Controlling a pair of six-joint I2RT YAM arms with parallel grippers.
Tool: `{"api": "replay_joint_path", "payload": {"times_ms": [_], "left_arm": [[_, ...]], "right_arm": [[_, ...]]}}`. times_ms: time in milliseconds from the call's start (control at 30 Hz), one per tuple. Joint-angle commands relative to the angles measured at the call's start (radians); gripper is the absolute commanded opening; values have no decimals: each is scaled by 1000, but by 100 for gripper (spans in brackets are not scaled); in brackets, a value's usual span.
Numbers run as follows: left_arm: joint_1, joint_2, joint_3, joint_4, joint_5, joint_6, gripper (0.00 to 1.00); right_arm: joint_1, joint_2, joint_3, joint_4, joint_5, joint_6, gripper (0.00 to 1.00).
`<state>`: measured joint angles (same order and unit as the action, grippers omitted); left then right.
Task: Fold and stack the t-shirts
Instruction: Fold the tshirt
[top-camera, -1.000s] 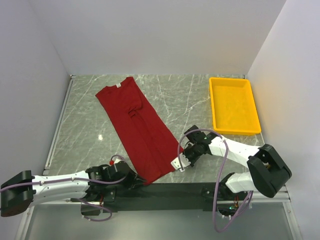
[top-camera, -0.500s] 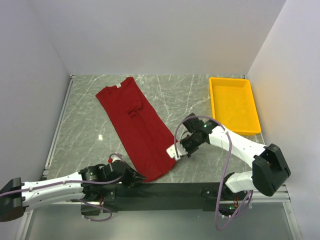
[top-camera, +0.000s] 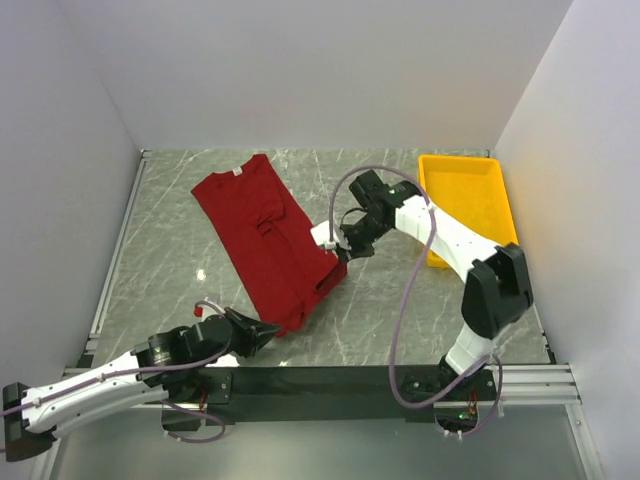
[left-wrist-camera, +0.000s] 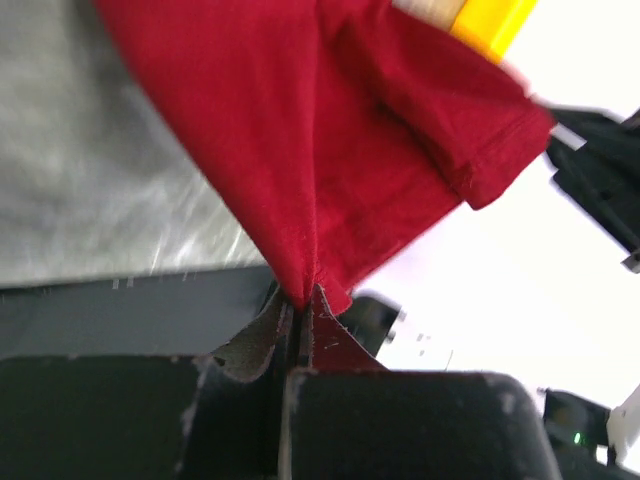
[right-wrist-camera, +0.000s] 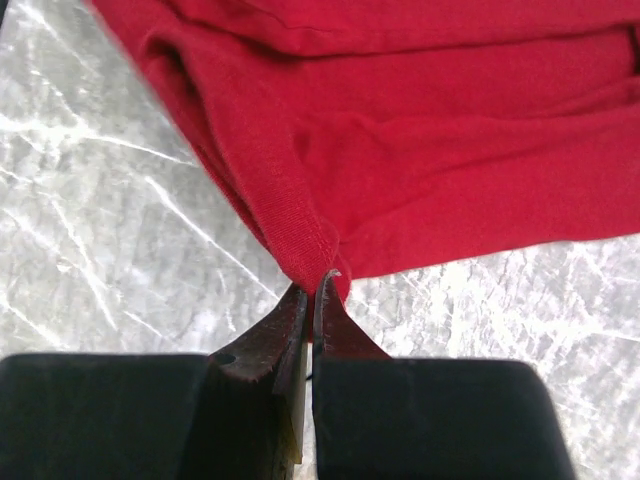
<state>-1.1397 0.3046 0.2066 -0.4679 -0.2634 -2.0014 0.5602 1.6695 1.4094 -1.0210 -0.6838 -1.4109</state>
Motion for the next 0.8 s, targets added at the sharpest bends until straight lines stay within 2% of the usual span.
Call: {"api": "replay_joint_path", "payload": {"times_ms": [0, 100, 167, 200, 233, 267, 300, 400, 767], "left_arm": [[53, 11, 86, -75, -111, -303, 1], [141, 94, 125, -46, -71, -213, 1], [263, 181, 131, 50, 28, -136, 1], [314, 217, 143, 87, 70, -47, 1], [412, 255, 155, 144, 110, -1, 0], [451, 298, 178, 146, 168, 42, 0], [486, 374, 235, 140, 179, 117, 0], [586, 473, 310, 129, 211, 205, 0], [840, 560, 284, 264, 355, 297, 0]], "right_arm": [[-34, 48, 85, -73, -48, 18, 0], [-49, 81, 111, -65, -53, 30, 0], [-57, 101, 131, -62, -63, 36, 0], [-59, 108, 138, -59, -65, 49, 0], [-60, 117, 144, -56, -63, 52, 0], [-60, 136, 151, -45, -59, 58, 0], [-60, 147, 166, -34, -56, 81, 0], [-60, 194, 216, -1, -54, 133, 0], [-57, 441, 520, 78, -43, 372, 0]]}}
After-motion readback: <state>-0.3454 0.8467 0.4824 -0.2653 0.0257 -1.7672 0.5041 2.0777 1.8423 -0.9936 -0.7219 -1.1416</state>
